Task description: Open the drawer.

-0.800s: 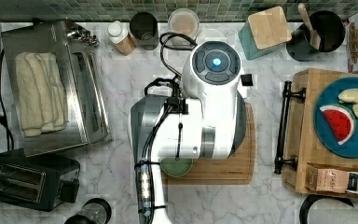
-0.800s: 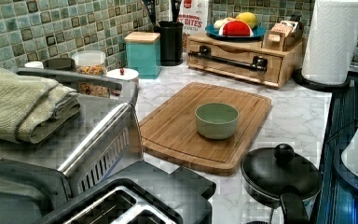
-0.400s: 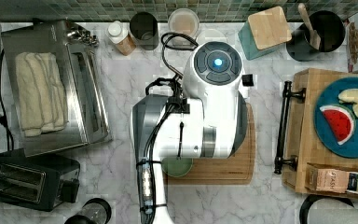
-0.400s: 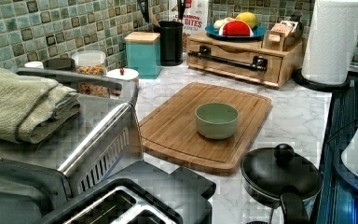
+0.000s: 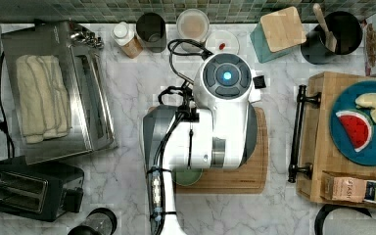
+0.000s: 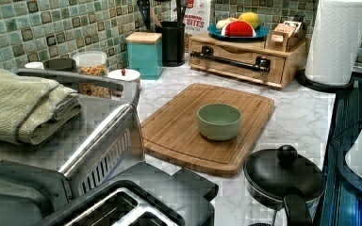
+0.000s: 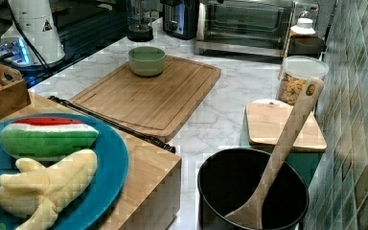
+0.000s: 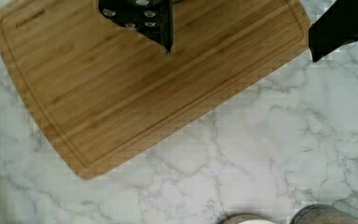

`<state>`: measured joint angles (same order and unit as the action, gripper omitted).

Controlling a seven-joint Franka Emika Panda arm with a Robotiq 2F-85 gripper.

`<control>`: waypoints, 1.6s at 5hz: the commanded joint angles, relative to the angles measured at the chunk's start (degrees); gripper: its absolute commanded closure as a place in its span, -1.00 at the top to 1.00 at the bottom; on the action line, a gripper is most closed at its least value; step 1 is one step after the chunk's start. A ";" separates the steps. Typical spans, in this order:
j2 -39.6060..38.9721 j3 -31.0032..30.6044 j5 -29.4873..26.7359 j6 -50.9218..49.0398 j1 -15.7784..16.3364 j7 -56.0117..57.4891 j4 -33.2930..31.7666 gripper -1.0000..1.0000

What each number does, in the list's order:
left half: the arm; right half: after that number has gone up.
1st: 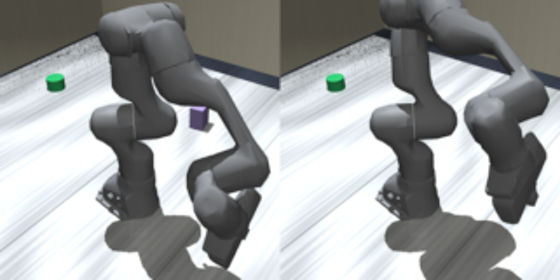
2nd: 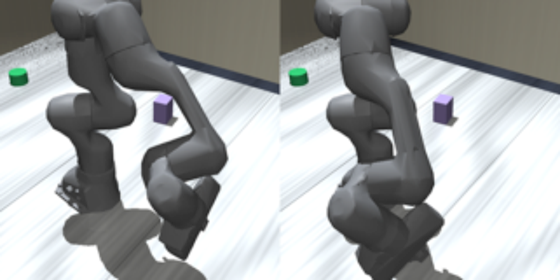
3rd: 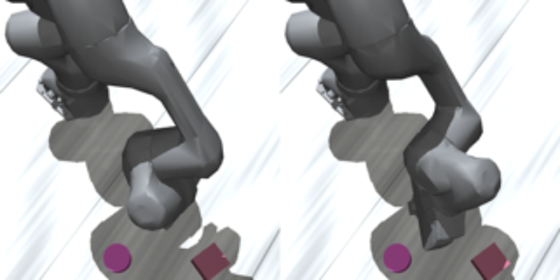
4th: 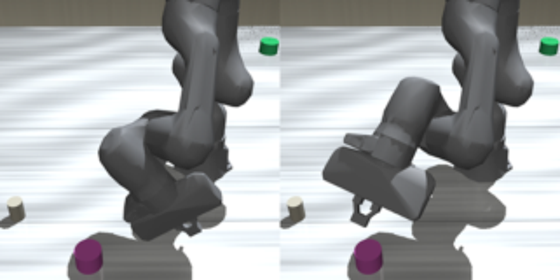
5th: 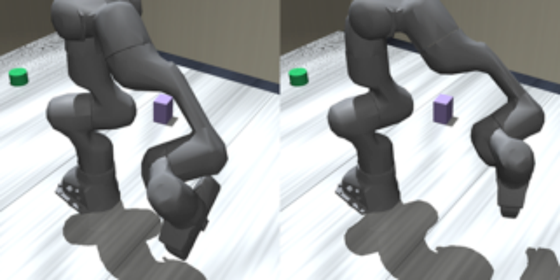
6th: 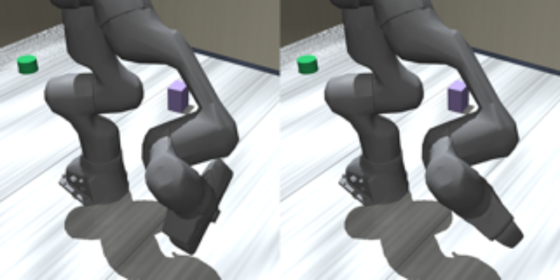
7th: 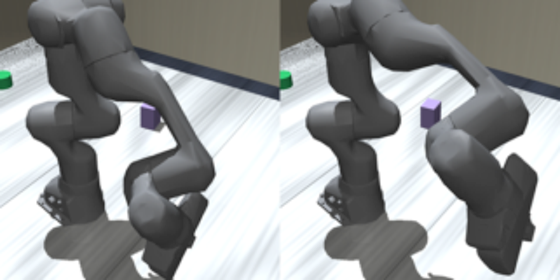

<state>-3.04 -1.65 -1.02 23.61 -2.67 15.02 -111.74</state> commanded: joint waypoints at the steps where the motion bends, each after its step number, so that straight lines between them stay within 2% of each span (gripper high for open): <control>1: 2.50 5.32 7.48 6.50 -4.54 18.23 -6.79 1.00; 2: 2.50 6.40 8.00 10.43 -6.93 23.72 -8.56 1.00; 4: 0.16 9.27 10.57 18.44 -8.67 30.48 -10.25 1.00; 5: -2.63 9.62 9.19 22.95 -10.22 35.83 -10.27 1.00; 6: -4.49 11.55 12.45 22.43 -9.16 36.44 -8.87 1.00; 8: -7.16 12.70 13.25 24.88 -10.11 39.80 -8.89 1.00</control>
<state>-10.03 10.42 11.51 47.00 -12.00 48.62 -122.87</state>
